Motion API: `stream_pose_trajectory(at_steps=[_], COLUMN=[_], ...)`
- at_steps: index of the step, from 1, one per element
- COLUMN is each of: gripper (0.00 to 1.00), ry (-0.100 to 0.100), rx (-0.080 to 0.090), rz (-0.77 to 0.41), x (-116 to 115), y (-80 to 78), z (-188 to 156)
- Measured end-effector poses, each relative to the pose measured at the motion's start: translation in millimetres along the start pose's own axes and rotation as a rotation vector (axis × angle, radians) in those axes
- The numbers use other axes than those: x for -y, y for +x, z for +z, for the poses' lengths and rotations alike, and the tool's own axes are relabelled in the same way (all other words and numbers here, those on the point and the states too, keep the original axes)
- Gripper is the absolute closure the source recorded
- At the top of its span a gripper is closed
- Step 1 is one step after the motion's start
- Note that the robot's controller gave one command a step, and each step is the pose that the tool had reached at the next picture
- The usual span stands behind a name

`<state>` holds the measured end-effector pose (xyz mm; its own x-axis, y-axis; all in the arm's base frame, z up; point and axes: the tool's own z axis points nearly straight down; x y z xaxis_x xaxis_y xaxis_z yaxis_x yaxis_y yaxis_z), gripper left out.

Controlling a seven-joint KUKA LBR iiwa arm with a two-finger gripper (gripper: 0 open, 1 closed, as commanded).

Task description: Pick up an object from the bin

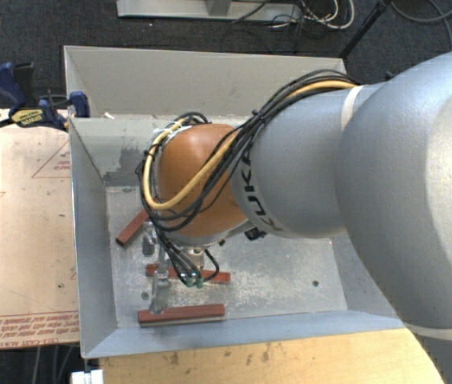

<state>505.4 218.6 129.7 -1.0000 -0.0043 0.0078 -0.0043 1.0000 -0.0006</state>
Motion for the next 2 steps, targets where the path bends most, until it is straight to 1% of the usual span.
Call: stream_pose_trajectory(at_steps=[1,2], gripper=[0.00,0.00], ry=[-0.002,-0.005], rx=[0.007,0.014], rz=[0.004,0.042], x=[1,13], y=[-2.2,-32.3], z=[-4,37])
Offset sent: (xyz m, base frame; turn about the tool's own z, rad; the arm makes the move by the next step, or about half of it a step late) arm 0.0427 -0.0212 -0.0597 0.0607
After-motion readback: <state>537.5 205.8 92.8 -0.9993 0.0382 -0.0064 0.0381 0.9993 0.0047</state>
